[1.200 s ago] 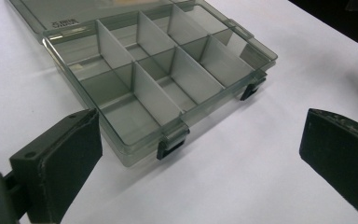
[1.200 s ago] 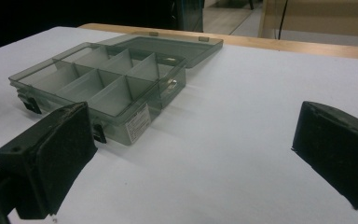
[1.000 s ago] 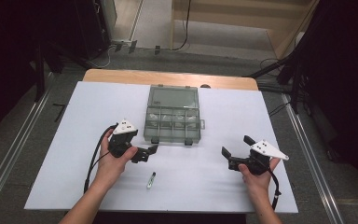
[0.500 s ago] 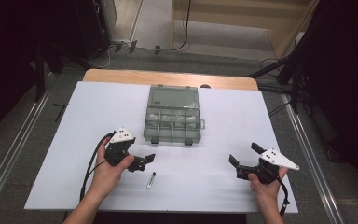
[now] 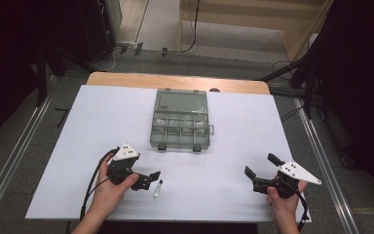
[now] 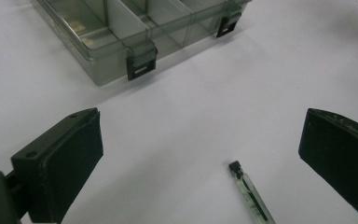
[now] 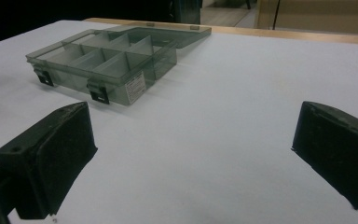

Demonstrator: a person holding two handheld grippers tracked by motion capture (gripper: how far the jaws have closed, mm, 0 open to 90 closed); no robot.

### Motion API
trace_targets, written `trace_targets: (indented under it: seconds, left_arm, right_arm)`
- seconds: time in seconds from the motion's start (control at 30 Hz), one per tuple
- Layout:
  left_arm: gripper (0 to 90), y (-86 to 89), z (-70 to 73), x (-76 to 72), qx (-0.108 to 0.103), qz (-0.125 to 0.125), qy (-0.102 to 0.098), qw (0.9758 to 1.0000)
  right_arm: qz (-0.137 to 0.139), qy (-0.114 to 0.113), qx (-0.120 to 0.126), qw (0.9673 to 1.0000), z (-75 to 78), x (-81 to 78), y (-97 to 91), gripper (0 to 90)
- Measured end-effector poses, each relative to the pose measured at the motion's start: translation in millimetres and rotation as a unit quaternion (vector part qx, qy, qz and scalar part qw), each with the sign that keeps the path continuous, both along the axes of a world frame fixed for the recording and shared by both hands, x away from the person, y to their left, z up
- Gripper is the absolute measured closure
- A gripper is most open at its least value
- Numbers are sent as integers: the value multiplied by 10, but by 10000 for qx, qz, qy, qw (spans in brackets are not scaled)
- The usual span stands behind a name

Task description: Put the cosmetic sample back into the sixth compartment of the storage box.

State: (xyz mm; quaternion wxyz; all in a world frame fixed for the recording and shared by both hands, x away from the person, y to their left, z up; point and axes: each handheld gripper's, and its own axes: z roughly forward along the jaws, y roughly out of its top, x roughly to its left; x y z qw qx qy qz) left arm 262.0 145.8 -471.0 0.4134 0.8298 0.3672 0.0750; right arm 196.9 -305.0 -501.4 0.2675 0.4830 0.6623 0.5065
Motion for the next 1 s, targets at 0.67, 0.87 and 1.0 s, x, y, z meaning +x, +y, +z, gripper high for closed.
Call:
trace_targets:
  seconds: [0.67,0.87,1.0]
  left_arm:
    - [195,-147,-129,-299,622,-76,200,9978]
    - [305,-173,-159,-350,785,-41,186,9967]
    - [417,-191,-174,-392,918,-268,100,9954]
  right_arm:
    - [-10,85,6,10000,-40,27,-42,0]
    - [-20,89,-12,10000,-46,34,-48,0]
    - [-29,110,-17,9999,-51,35,-47,0]
